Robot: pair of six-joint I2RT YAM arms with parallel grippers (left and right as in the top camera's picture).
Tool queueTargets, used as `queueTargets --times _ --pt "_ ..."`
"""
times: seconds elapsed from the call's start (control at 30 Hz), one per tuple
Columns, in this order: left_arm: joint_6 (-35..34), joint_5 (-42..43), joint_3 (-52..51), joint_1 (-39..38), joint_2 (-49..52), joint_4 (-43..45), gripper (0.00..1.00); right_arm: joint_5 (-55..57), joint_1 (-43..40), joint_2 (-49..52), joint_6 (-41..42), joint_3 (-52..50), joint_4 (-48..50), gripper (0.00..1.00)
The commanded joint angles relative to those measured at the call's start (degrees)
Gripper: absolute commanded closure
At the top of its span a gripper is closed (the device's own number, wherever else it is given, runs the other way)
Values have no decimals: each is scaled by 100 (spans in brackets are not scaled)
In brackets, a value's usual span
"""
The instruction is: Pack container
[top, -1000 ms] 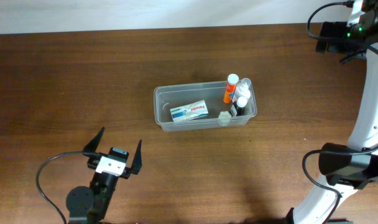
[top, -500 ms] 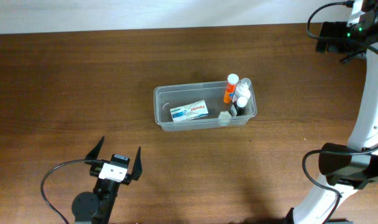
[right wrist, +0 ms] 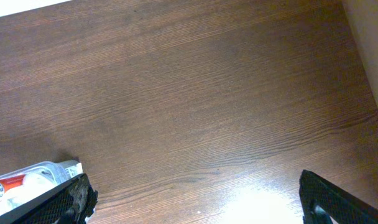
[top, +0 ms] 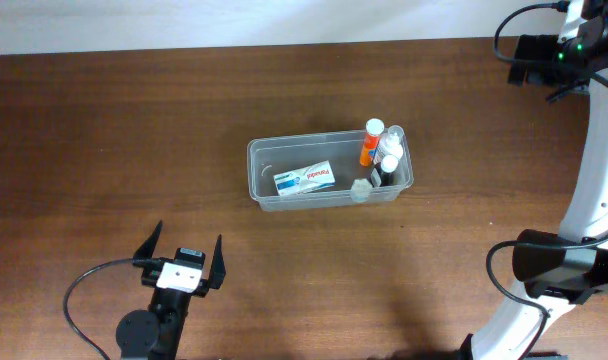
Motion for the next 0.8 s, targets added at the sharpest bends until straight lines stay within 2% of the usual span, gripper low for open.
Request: queueTargets --times 0.0,0.77 --pt "-17 -63 -44 35 -59 -7 1 48 -13 -39 63 68 17 2" --pt "-17 -63 -44 35 -59 -7 1 48 46 -48 63 66 17 2"
